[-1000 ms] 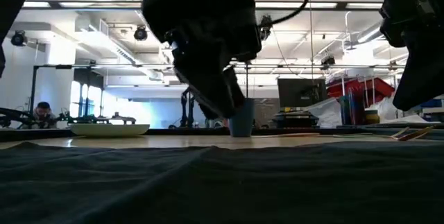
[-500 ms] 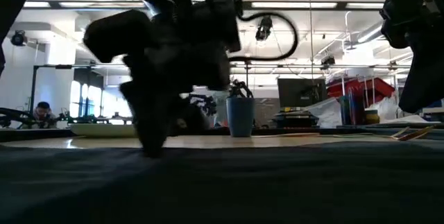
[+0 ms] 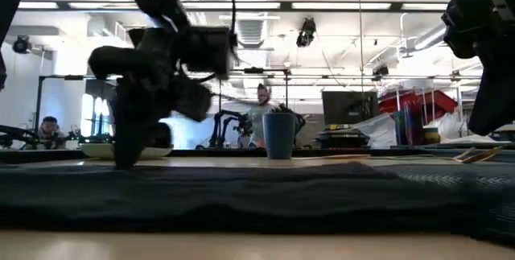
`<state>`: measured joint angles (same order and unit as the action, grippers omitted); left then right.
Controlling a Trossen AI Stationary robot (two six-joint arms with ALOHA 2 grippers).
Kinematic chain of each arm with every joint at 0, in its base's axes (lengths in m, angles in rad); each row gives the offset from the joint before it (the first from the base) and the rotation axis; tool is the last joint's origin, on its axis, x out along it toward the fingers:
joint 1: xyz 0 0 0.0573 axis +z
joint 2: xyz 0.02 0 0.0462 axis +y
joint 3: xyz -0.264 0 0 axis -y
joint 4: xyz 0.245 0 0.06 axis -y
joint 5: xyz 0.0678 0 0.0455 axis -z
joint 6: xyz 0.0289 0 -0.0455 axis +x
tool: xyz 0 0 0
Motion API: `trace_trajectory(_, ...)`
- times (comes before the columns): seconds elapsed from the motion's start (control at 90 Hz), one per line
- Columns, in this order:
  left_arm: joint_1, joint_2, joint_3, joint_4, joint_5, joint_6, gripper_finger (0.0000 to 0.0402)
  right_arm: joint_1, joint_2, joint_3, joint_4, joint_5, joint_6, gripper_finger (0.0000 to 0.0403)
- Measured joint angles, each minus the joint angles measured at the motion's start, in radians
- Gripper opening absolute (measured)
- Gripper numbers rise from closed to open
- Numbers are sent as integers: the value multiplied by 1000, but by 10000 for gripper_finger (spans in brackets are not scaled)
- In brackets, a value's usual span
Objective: Set table place
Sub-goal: Fold the black table napkin
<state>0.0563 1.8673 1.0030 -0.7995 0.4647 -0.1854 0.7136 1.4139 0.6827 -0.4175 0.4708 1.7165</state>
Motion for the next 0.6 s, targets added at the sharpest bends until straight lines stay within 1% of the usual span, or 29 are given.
trace_trajectory(0.089, 10, -41, -4, -14, 67, -12, 0, 0, 0, 0, -1, 7, 0, 0)
trace_trajectory(0.233, -11, -160, 8, 91, 75, -21, 0, -5, -3, 0, 29, 58, -18, 0)
trace_trajectory(0.3, -25, -228, 9, 93, 33, -50, 0, -31, -5, 0, 96, 55, -82, 0)
trace_trajectory(0.378, -43, -291, -7, 52, -28, -89, 0, -91, -5, -13, 217, 8, -214, 0)
trace_trajectory(0.444, -62, -350, -28, 22, -51, -134, 0, -159, -5, -28, 333, -53, -328, 0)
trace_trajectory(0.533, -99, -412, -86, 20, -50, -226, 0, -251, -5, -35, 420, -98, -450, 0)
trace_trajectory(0.6, -137, -438, -142, 33, -50, -308, 0, -316, -5, -35, 457, -160, -525, 0)
